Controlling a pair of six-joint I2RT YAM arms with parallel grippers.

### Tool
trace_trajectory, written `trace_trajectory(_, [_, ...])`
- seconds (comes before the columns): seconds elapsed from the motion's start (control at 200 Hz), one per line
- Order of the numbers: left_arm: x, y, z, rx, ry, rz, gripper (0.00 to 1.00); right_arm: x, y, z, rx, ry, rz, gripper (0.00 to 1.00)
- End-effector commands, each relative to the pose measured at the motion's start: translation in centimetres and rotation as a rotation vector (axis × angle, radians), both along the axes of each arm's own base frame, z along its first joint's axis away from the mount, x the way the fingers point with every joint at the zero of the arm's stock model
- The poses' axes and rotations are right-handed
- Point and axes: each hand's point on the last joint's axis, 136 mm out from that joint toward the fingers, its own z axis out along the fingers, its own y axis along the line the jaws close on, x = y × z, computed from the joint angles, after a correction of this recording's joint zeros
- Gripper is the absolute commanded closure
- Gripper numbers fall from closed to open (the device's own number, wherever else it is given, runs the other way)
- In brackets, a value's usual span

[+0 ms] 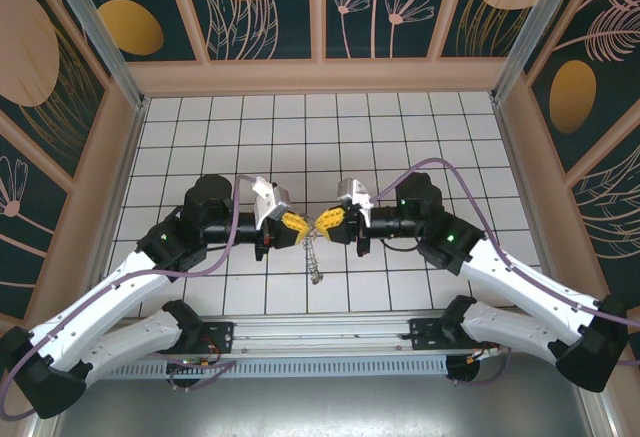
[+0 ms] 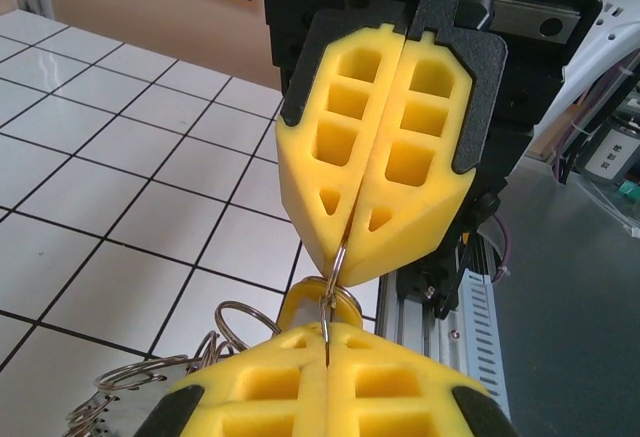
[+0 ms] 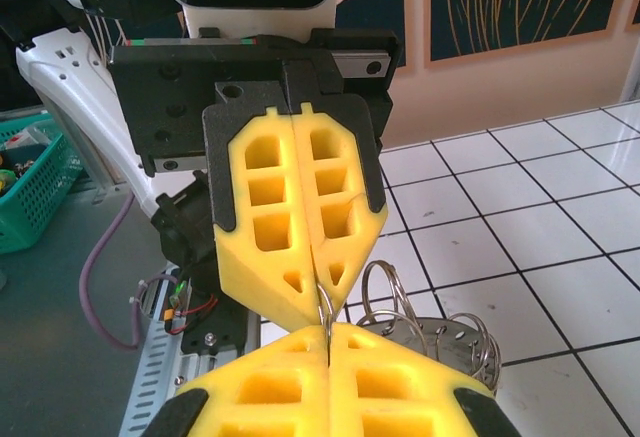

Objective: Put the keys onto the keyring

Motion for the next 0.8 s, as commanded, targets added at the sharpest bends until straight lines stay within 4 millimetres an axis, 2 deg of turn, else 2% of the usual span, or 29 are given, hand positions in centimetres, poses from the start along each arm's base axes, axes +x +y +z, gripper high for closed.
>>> trace_trajectory(0.0, [0.0,0.0,2.1,-0.031,-0.068,-0.013,1.00,-0.6,0.5,2.2,0.047,-0.033,0.038,1.00])
trace_trajectory(0.556, [0.3,-0.5,1.6,0.009,-0.052,-0.030,1.00,-1.6,1.7,2.8,0.047,-0.058,0.078,1.00])
trace_trajectory(0.796, [0.4,-0.6,1.8,0.011,-0.054,-0.031,1.00,-1.7,2.0,2.3,0.029,-0.062,0.082,1.00])
